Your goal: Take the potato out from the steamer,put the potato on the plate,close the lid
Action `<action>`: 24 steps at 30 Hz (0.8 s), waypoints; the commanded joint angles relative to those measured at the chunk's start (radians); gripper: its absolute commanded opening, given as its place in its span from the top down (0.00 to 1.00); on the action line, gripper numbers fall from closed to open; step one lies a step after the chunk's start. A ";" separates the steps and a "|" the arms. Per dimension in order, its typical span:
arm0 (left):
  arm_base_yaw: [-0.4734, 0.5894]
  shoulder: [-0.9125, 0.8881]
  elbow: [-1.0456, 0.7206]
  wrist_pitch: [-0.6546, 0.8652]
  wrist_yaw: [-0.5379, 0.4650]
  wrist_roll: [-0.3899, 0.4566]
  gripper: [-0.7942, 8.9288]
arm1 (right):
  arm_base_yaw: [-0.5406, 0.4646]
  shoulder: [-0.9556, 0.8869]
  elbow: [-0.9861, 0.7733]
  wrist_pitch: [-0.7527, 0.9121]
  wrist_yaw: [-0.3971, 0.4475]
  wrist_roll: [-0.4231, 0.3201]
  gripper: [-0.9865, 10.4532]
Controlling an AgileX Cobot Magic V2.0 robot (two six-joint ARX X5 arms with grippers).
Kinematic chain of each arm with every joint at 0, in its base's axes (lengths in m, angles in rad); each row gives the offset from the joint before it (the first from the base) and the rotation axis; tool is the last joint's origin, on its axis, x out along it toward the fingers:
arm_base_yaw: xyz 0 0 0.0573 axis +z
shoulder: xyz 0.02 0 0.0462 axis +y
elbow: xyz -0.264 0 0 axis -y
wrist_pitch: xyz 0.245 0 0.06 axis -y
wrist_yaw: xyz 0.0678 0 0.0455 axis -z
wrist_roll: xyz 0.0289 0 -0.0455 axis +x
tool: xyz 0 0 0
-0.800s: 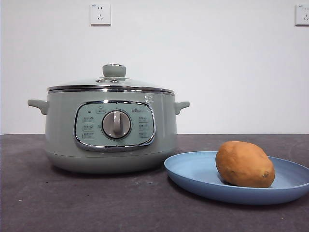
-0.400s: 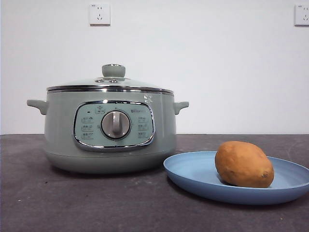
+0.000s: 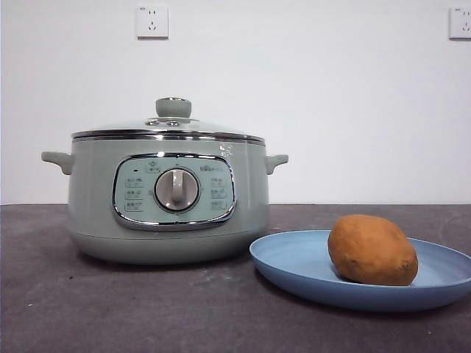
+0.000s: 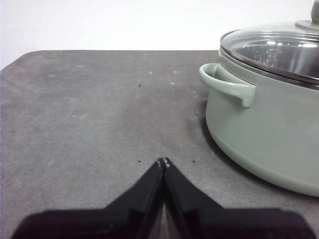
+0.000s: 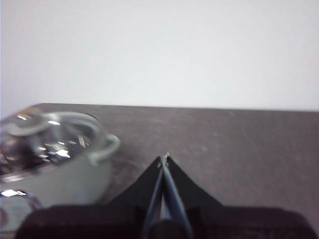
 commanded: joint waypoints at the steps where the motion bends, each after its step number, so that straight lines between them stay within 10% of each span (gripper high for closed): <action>1: 0.004 -0.003 -0.016 0.001 -0.002 -0.003 0.92 | -0.001 -0.050 -0.108 0.032 0.051 0.057 0.91; 24: 0.004 -0.003 -0.016 0.001 -0.002 -0.003 0.92 | 0.001 -0.174 -0.338 0.015 0.121 0.095 0.91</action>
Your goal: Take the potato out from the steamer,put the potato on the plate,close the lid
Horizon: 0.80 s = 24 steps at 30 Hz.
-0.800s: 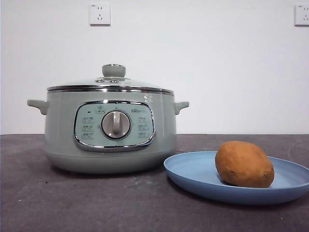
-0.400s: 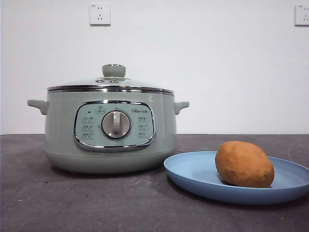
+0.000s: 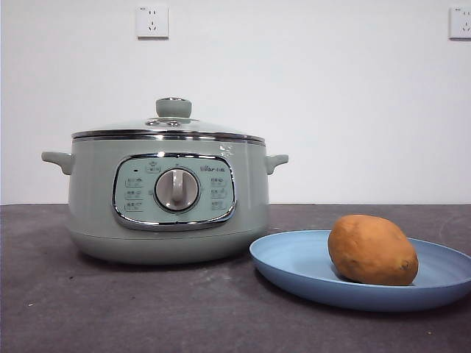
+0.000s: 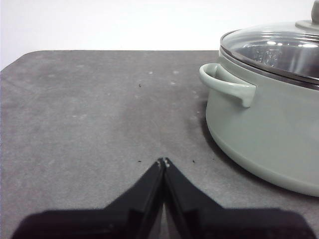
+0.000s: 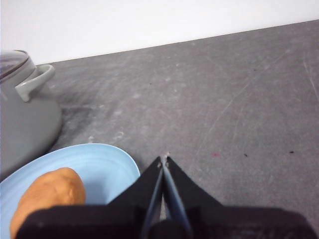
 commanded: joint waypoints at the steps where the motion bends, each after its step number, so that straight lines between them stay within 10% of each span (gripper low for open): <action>1: 0.004 -0.003 -0.016 0.001 -0.002 -0.003 0.92 | 0.002 -0.003 -0.014 0.000 0.003 0.022 0.91; 24: 0.004 -0.003 -0.016 0.001 -0.002 -0.003 0.92 | 0.001 -0.002 -0.013 0.001 0.003 0.047 0.91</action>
